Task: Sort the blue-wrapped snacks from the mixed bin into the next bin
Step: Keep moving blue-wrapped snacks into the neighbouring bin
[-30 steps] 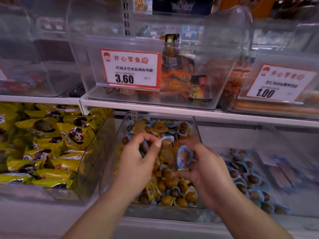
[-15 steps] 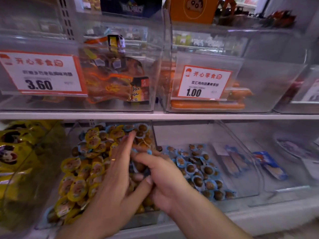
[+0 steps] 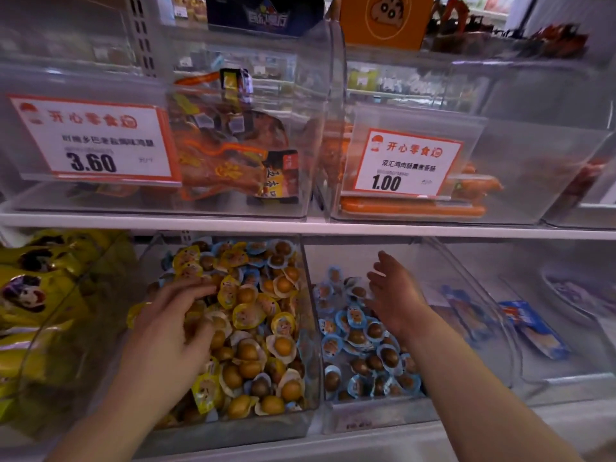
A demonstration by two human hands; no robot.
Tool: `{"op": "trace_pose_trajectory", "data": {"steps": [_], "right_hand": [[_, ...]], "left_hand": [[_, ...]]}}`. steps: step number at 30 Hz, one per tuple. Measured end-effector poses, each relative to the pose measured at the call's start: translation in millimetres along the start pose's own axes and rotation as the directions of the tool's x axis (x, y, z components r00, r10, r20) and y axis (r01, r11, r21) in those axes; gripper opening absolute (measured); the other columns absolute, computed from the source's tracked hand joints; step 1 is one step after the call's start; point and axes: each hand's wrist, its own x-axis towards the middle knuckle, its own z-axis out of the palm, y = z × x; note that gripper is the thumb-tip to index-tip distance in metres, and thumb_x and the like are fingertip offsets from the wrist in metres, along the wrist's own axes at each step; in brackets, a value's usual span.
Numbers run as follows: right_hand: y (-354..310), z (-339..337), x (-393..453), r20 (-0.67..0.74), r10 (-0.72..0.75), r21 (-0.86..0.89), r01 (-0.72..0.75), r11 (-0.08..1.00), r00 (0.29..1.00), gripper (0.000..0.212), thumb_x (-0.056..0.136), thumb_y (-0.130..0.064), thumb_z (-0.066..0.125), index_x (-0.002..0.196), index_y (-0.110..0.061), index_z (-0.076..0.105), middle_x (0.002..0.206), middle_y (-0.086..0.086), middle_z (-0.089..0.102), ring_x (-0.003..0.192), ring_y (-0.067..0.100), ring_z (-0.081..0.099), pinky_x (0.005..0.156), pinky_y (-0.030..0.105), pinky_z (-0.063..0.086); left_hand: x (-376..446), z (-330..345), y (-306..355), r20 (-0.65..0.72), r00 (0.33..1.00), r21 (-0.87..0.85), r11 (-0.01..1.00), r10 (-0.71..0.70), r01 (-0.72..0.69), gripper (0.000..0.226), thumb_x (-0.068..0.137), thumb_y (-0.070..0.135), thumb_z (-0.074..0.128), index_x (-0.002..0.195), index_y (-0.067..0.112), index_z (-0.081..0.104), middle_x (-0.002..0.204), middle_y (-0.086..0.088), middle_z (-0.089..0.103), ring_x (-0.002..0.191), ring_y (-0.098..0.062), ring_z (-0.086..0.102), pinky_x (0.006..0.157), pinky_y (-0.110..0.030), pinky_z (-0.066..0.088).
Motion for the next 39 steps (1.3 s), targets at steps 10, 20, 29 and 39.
{"op": "trace_pose_trajectory", "data": {"steps": [10,20,29,39], "right_hand": [[15.2,45.4,-66.8,0.153,-0.66,-0.422,0.652,0.629,0.736,0.026,0.094,-0.013,0.055,0.084,-0.029,0.072,0.084,-0.02,0.075,0.083,-0.006,0.066,0.07,0.016,0.046],[68.5,129.1,-103.9,0.816,-0.356,-0.455,0.886,0.091,0.456,0.034,0.097,-0.016,0.058,0.13,-0.023,0.063,0.129,-0.006,0.061,0.12,0.007,0.055,0.1,0.008,0.036],[117.3,210.3,-64.9,0.795,-0.087,-0.607,0.788,-0.102,0.601,0.062,0.099,-0.045,0.047,0.154,-0.026,0.028,0.158,0.006,0.031,0.143,0.033,0.029,0.116,0.04,0.026],[117.9,252.7,-35.6,0.712,-0.028,-0.668,0.664,-0.338,0.702,0.067,0.087,-0.049,0.06,0.145,-0.024,0.04,0.147,0.011,0.037,0.129,0.037,0.047,0.102,0.039,0.044]], "left_hand": [[-12.1,5.1,6.8,0.237,0.971,0.346,0.936,-0.024,-0.061,0.051,0.094,0.056,0.03,0.136,0.036,0.052,0.152,0.009,0.04,0.141,-0.018,0.034,0.119,-0.037,0.021],[-39.4,-22.6,17.8,0.376,0.901,0.132,0.95,0.216,-0.283,0.044,0.091,0.05,0.046,0.124,0.027,0.061,0.127,0.003,0.059,0.128,-0.013,0.042,0.12,-0.043,0.021],[-40.4,-88.3,-32.6,-0.056,0.998,-0.054,0.998,-0.026,0.023,0.026,0.09,0.035,0.05,0.104,0.034,0.072,0.112,0.025,0.06,0.112,0.003,0.053,0.101,-0.032,0.043],[-36.4,-99.6,-37.7,-0.1,0.984,-0.233,0.965,-0.146,0.119,0.03,0.086,0.033,0.048,0.107,0.033,0.07,0.108,0.024,0.057,0.104,0.003,0.056,0.09,-0.024,0.049]]}}
